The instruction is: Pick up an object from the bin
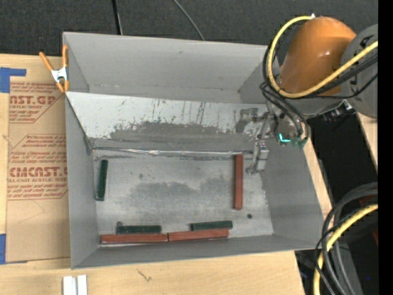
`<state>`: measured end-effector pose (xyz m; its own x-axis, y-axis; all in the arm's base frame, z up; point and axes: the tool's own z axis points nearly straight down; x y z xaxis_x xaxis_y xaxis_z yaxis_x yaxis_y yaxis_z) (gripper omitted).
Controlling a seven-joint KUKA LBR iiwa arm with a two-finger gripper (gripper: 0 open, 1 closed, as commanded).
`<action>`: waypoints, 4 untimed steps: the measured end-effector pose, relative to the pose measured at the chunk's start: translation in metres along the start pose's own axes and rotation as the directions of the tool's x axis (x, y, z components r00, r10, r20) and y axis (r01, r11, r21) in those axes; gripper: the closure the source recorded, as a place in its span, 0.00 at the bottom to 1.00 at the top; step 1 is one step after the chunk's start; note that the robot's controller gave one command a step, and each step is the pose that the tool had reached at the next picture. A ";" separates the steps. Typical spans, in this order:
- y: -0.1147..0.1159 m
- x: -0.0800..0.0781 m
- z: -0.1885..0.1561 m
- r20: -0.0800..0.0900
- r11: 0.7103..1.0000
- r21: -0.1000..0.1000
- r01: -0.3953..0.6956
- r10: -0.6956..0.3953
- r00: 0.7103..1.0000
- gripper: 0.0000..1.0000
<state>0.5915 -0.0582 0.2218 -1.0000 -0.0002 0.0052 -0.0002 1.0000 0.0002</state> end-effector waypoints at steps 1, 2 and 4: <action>0.000 -0.002 -0.005 0.008 1.000 0.001 0.001 -0.001 1.000 0.00; -0.005 0.002 0.023 0.019 0.999 0.002 0.034 -0.034 0.999 0.00; -0.018 0.040 0.114 0.006 0.829 0.003 0.559 -0.559 0.829 0.00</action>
Offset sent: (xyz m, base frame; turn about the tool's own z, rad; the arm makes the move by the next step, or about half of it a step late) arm -0.0226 -0.0257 -0.1228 -0.1228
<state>0.5508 -0.0763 0.1075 -0.8288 -0.5595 -0.0018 -0.5595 0.8288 -0.0002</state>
